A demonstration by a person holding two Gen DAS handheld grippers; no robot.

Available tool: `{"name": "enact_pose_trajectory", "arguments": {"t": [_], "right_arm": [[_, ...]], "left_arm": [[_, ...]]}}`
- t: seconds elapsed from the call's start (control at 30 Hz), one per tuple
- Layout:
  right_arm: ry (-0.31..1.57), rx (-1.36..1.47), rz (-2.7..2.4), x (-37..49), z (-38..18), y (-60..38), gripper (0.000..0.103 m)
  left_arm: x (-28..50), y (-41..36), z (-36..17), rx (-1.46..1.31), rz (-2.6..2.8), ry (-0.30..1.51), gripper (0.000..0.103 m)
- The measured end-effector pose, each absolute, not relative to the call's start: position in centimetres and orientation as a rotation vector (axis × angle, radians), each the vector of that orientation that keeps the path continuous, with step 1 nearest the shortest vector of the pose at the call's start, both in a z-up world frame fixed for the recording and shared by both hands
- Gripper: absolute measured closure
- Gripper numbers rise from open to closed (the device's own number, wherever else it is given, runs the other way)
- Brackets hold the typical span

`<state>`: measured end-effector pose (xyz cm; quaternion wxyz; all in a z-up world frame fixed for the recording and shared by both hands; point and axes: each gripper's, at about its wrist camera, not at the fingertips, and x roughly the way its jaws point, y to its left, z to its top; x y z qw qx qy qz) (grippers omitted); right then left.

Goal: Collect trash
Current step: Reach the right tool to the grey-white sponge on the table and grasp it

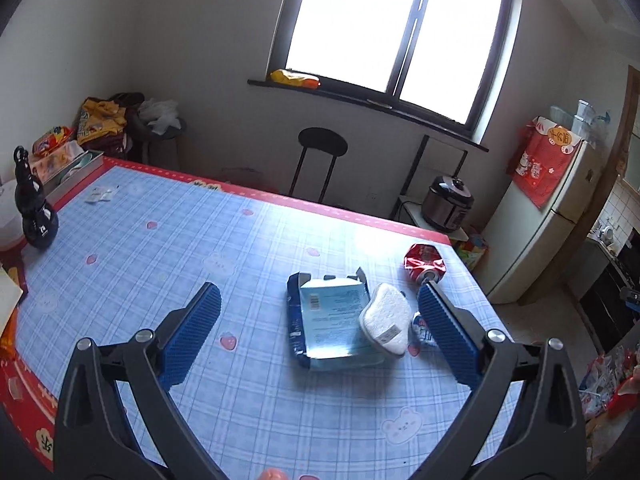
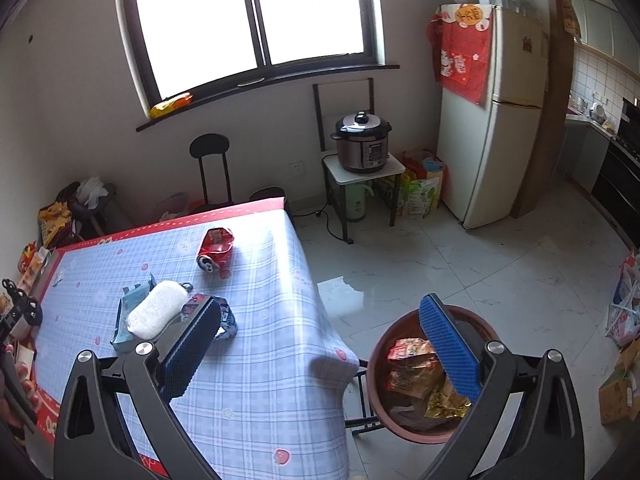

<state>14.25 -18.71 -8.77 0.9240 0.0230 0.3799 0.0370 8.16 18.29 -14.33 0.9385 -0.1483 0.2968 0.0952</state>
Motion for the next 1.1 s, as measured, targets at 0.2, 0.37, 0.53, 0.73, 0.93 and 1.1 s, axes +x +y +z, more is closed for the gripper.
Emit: {"name": "enact_pose_trajectory", "arguments": {"t": [0.2,0.37,0.53,0.73,0.93,1.1], "right_arm": [[0.852,0.003,0.141,16.5,-11.9,-11.6,0.006],[0.919,-0.013,0.196,18.6,-15.0,-5.1,0.006],[0.978,-0.06,0.264,20.7,-18.7,2.5,0.006],[1.066,-0.189,0.351,22.6,-24.8,12.2,0.006],[1.125,-0.31,0.347,23.4,-29.8,18.1,0.006],[1.157,-0.351,0.286,24.0,-31.7,19.2,0.018]], "left_arm": [[7.6,21.8,-17.0,-0.323,0.215,0.671,0.006],[7.4,25.1,-18.9,-0.311,0.239,0.711,0.006],[7.4,28.6,-20.9,-0.332,0.263,0.737,0.006],[7.4,31.9,-23.1,-0.397,0.269,0.767,0.006],[7.1,33.6,-24.1,-0.417,0.27,0.786,0.006],[6.9,34.2,-24.8,-0.432,0.266,0.802,0.006]]}}
